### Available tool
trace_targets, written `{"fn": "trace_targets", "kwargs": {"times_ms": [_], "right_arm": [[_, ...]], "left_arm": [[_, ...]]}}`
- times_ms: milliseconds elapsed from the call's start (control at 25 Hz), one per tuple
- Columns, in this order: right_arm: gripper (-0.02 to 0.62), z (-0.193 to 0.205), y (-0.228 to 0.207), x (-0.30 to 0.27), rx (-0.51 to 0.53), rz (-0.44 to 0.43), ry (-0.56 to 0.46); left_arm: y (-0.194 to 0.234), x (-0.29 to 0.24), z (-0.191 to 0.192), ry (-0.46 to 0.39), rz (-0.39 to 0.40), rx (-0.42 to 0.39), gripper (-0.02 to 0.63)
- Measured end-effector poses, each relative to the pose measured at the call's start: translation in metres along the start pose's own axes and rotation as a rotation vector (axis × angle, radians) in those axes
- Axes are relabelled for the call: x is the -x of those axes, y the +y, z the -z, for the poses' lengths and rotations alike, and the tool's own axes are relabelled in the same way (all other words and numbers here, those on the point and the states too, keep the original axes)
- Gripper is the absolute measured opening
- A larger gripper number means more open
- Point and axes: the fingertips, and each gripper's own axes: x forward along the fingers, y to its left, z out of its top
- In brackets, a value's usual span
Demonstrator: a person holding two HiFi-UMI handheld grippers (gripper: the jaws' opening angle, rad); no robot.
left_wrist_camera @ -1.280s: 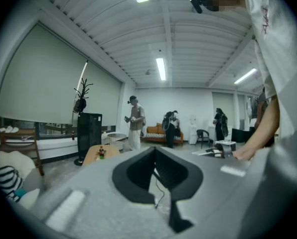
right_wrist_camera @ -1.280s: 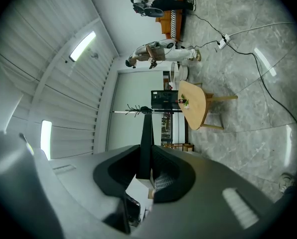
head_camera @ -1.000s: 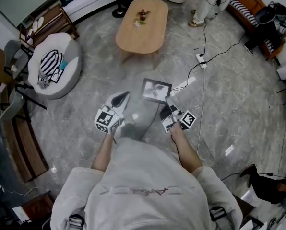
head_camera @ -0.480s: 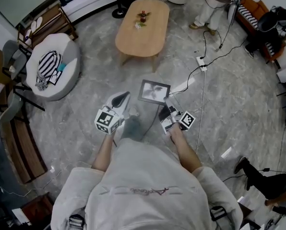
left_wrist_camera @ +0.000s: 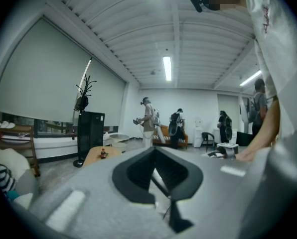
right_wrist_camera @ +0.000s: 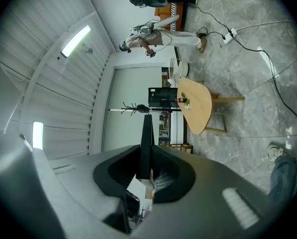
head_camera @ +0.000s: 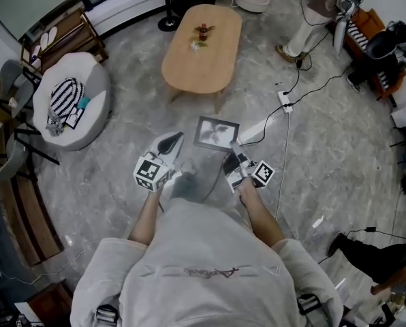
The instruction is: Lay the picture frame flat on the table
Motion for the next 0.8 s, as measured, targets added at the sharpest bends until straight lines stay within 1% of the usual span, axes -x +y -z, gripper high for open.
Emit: {"fn": "trace_targets", "kwargs": {"times_ms": [240, 400, 800], "right_arm": [[0.077, -0.023, -0.003, -0.048, -0.002, 0.013, -0.001], [0.077, -0.036, -0.007, -0.084, -0.001, 0.022, -0.002], [0.077, -0.065, -0.01, -0.179, 0.01, 0.019, -0.021]], "left_arm": [[0.037, -0.033, -0.005, 0.01, 0.012, 0.008, 0.0], [0.069, -0.054, -0.012, 0.026, 0.012, 0.017, 0.0], [0.153, -0.109, -0.034, 0.007, 0.058, 0.008, 0.0]]}}
